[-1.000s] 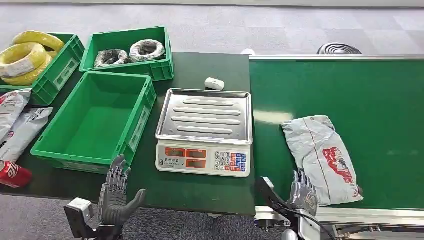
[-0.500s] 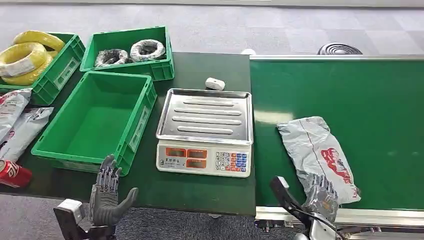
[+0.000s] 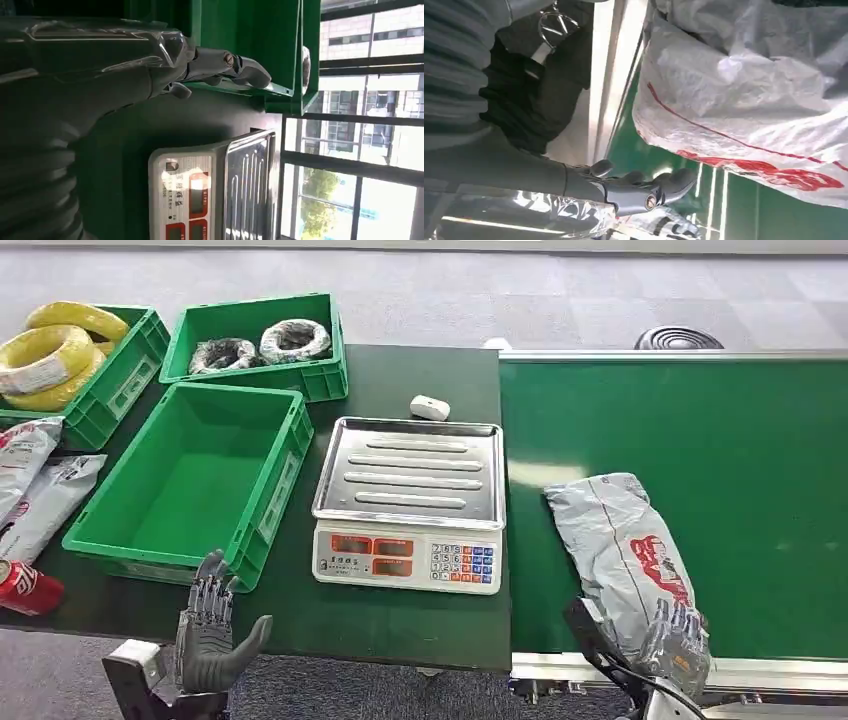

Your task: Moved the parcel from conveyor to table for the left to box.

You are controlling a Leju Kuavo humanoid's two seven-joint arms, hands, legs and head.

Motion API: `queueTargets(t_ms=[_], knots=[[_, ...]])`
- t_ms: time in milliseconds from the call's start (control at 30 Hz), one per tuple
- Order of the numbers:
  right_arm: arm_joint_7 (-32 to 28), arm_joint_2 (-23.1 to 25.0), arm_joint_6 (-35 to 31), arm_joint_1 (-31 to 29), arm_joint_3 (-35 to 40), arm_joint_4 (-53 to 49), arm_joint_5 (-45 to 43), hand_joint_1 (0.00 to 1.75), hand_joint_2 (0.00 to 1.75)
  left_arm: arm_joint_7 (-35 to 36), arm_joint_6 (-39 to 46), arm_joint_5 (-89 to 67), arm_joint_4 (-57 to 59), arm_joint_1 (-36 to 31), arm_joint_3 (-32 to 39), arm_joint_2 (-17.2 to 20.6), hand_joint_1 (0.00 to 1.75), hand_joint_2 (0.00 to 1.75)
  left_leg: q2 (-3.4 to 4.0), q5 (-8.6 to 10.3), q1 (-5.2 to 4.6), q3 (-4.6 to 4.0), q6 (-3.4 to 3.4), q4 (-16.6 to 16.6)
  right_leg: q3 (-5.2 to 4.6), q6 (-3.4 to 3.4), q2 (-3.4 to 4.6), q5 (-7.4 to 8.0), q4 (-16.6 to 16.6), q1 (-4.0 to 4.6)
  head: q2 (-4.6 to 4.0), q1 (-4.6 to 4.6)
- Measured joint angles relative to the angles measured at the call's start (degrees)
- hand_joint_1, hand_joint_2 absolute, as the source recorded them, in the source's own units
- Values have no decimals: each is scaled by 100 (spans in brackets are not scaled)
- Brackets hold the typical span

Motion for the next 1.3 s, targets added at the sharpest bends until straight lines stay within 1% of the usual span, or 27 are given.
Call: queueTargets(t_ms=[100,200,267,433,500,567,633,700,867,967,1133,1233,1300], knots=[[-531,46,4,-32,13,2,-96,0,175,-15,9,4,0,-8,7,0,0,175,0,0,0,0,0,0,-1,0,0,0,0,0,0,-2],[-818,107,7,-53,96,20,-170,0,175,-15,9,11,0,-20,9,0,0,175,-2,0,1,0,0,0,0,0,-1,0,0,1,0,-2],[-1103,109,70,-68,197,88,-376,0,175,-15,9,13,0,-30,9,0,0,175,0,0,2,1,0,-1,-1,0,0,0,1,2,0,-2],[-1310,111,124,-71,404,284,-596,0,175,-15,13,37,4,-76,7,0,0,175,-1,0,1,0,0,-1,1,0,-1,0,1,2,0,-2],[-1498,96,258,-74,539,402,-849,0,175,-15,33,68,13,-93,0,0,0,175,0,0,1,0,0,-1,1,0,0,0,1,2,0,2],[-1599,94,258,-91,796,560,-1124,0,175,-15,83,72,17,-113,-18,0,0,175,0,0,1,-1,0,-1,0,0,0,0,1,2,0,0],[-1571,81,236,-176,1142,738,-1355,0,175,-15,149,79,17,-131,-28,0,0,175,1,0,1,0,0,-1,-1,0,0,0,1,2,0,-2],[-1397,53,227,-307,1433,935,-1408,0,175,-15,203,85,17,-144,-28,2,0,175,0,1,2,1,-1,-1,0,0,0,0,1,3,0,-2],[-1000,-72,103,-577,1760,1393,-1307,0,175,-13,247,105,17,-142,-20,9,0,175,5,1,3,2,-1,-1,-1,-2,12,2,1,4,-2,0],[-836,-109,41,-675,1823,1495,-1180,0,175,-13,256,114,17,-141,-9,17,0,175,5,0,3,3,-1,-1,-1,-2,12,2,1,4,0,-2],[-748,-151,9,-729,1847,1558,-1110,0,175,-13,258,122,17,-139,0,17,0,175,4,0,3,3,-1,-1,-1,-2,12,1,1,4,0,-2],[-411,-198,-74,-682,1806,1474,-784,0,175,-13,267,129,7,-103,13,17,0,175,1,1,2,3,-1,0,0,-1,8,1,1,2,0,-2],[-220,-253,-194,-559,1631,1218,-386,0,175,-13,264,127,-44,-19,68,15,0,175,-4,1,1,0,0,0,-1,0,3,0,0,1,0,0]])
